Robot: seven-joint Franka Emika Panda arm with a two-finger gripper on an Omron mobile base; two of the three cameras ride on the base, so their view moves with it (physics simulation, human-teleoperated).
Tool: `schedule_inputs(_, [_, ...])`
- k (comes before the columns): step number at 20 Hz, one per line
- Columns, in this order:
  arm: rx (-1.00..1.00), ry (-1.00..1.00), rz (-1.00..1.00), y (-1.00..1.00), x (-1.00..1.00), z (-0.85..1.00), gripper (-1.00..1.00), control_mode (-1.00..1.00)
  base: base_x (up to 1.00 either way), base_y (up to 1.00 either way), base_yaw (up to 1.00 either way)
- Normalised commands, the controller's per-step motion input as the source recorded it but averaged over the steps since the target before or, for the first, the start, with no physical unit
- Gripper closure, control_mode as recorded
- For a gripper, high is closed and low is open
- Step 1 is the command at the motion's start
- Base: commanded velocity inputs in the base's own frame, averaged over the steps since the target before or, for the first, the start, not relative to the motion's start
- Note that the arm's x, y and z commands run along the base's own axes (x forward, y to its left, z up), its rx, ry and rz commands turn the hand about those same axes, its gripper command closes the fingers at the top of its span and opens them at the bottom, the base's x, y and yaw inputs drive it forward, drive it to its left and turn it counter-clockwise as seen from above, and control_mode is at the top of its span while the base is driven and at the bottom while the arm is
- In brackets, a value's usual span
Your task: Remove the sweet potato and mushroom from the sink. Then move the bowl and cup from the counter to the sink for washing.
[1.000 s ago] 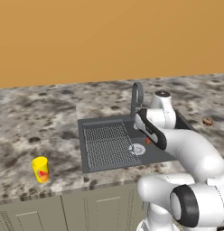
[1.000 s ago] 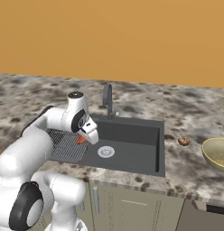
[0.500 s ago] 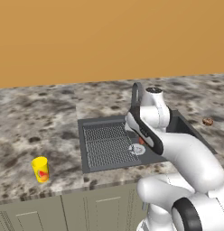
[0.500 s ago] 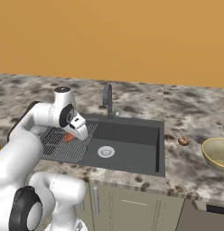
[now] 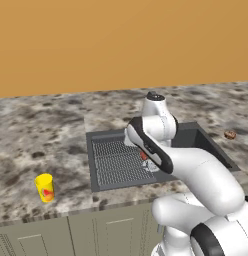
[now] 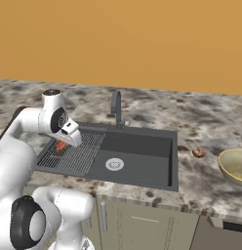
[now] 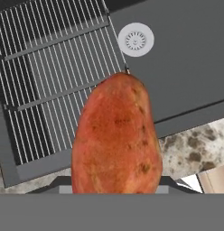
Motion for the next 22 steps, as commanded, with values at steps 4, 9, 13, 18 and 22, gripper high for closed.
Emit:
schedule_inputs(4, [0.00, 0.00, 0.10, 0.53, -0.02, 0.08, 1.00, -1.00, 0.00, 0.00, 0.00])
schedule_inputs(9, [-0.01, 0.00, 0.08, 0.51, 0.00, 0.02, 1.00, -1.00, 0.00, 0.00, 0.00])
schedule_inputs(13, [-0.02, 0.00, 0.09, 0.49, 0.00, 0.00, 1.00, -1.00, 0.00, 0.00, 0.00])
schedule_inputs(18, [0.00, 0.00, 0.08, 0.45, 0.00, 0.00, 1.00, -1.00, 0.00, 0.00, 0.00])
schedule_inputs(22, [0.00, 0.00, 0.04, 0.49, 0.00, -0.02, 1.00, -1.00, 0.00, 0.00, 0.00])
